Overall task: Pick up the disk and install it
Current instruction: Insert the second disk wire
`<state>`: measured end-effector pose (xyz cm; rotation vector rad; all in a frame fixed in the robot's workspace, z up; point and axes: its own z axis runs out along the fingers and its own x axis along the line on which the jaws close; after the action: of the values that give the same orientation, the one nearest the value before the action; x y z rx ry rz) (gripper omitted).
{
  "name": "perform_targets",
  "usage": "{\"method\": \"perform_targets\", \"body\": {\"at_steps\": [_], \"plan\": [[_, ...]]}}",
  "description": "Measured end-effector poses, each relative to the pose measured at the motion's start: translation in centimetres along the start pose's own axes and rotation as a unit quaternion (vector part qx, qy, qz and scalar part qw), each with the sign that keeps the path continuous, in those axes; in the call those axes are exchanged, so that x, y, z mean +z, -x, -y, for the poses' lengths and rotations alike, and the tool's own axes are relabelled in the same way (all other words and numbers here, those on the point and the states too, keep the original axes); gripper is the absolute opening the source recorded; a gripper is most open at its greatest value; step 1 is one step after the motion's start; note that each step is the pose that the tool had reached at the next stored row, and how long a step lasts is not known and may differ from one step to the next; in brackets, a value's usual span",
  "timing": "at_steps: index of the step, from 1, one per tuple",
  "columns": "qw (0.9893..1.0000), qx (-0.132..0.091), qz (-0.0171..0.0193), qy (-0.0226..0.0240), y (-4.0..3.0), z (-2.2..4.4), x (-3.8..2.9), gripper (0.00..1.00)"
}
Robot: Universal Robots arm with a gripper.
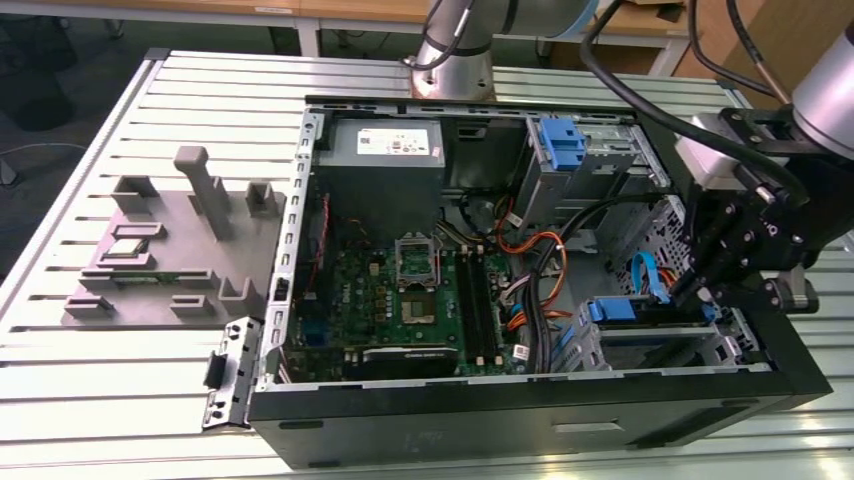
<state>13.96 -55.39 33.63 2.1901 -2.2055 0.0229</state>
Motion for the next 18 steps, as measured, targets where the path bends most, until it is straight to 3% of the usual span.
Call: {"method": "perform_targets", "body": {"at_steps": [18], "plan": [[1.0000,0.000,-0.0002,0.0000,0.19,-0.18,0.25,0.16]]}}
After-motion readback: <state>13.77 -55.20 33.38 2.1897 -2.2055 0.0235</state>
